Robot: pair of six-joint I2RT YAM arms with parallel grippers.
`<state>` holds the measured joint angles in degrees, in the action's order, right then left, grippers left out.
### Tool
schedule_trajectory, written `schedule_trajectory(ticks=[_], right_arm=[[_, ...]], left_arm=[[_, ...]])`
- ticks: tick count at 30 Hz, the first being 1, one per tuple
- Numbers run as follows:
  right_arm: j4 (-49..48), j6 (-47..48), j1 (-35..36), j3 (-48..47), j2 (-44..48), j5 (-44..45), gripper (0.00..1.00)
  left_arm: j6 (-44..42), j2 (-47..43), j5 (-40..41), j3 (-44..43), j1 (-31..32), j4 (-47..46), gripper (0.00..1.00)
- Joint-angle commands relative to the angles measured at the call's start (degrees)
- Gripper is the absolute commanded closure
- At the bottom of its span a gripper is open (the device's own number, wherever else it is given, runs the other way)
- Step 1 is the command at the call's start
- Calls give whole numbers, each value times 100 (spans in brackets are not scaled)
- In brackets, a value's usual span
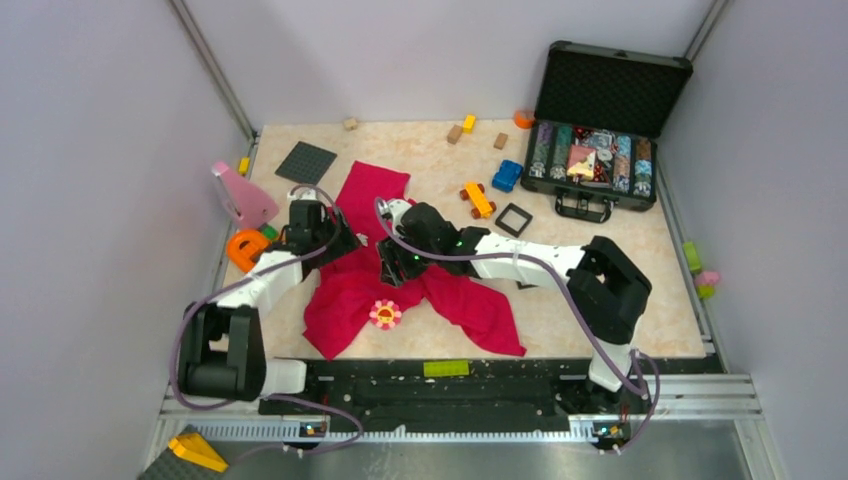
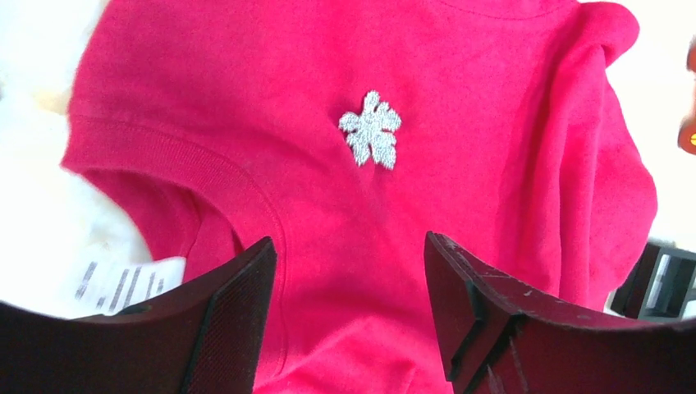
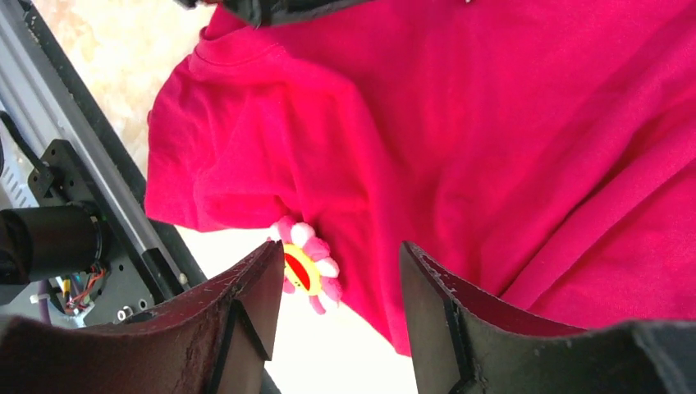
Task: Remove the brooch from the garment
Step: Flatten out the clothes at the center of the board, then remove the brooch from the clothes.
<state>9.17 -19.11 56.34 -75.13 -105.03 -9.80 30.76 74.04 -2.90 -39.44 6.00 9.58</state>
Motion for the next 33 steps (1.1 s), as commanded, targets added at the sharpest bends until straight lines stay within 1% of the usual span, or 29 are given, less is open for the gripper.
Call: schedule_trajectory(ticks=[1,3,5,9,14,23,25,27,29,33], right_arm=[[-381,-65,-120,-105,18,250,46],[-605,-206,-215,98,86,332,48],[-818,-302,-293,285,158,343,49],[-864,-357,-417,449,192,304,50],[-1052,-351,-473,541,249,249,50],[-1162,-401,-498,715,346,220,50],[-1186,-417,-499,756,368,208,50],[-1186,-418,-500,778,385,209,50],[-1170,-417,-493,800,411,226,50],[-1175,-418,-503,888,485,267,50]], left_arm=[[150,635,-442,-692,-110,-322,32],[143,813,-439,-836,-112,-395,35],[101,951,-443,-927,-114,-526,40],[48,1364,-530,-1164,-108,-607,45],[85,1870,-524,-1206,-108,-598,44],[80,2024,-320,-1079,-108,-444,43],[63,2100,-401,-1110,-108,-479,47],[58,2173,-561,-1161,-108,-576,58],[61,2252,-685,-1207,-108,-652,66],[-23,2369,-923,-1322,-108,-764,69]])
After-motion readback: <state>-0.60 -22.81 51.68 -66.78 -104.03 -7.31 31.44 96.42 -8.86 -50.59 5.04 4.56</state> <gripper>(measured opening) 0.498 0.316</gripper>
